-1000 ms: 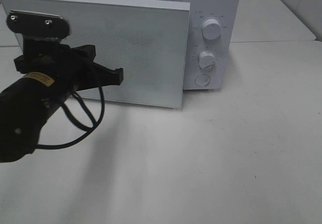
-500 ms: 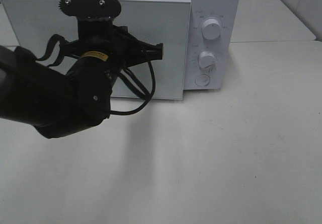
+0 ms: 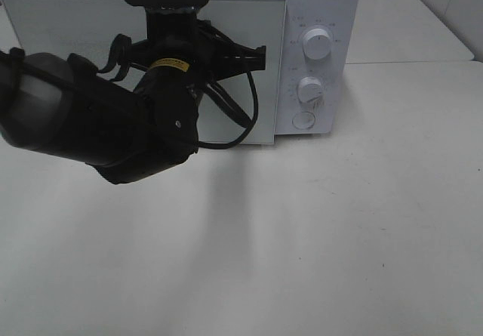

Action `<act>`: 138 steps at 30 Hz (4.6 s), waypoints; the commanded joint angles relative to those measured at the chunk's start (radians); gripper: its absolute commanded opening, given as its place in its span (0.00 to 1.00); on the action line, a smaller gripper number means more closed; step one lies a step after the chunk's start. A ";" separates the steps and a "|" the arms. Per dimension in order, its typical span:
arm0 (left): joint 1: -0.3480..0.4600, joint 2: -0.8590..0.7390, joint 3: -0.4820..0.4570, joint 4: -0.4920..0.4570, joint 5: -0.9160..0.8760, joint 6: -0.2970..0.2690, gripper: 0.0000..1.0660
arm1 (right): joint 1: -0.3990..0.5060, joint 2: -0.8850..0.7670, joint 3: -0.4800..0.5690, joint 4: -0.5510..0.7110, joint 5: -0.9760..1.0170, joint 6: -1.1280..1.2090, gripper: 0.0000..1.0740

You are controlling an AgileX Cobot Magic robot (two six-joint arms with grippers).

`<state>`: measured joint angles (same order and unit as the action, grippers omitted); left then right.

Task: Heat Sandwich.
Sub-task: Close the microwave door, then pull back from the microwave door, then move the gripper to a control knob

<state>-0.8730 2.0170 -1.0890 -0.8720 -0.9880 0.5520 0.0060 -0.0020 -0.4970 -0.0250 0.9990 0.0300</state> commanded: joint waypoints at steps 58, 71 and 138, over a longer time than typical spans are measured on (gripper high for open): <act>0.129 0.044 -0.055 0.050 -0.029 -0.038 0.00 | -0.004 -0.030 0.001 -0.011 -0.003 0.002 0.47; 0.128 0.039 -0.055 0.050 -0.022 -0.038 0.00 | -0.004 -0.030 0.001 -0.011 -0.003 0.002 0.47; 0.389 -0.638 -0.053 0.627 1.793 -0.231 0.62 | -0.004 -0.030 0.001 -0.012 -0.003 0.000 0.47</act>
<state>-0.5370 1.4030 -1.1340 -0.2570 0.7410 0.3760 0.0060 -0.0020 -0.4970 -0.0280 0.9990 0.0300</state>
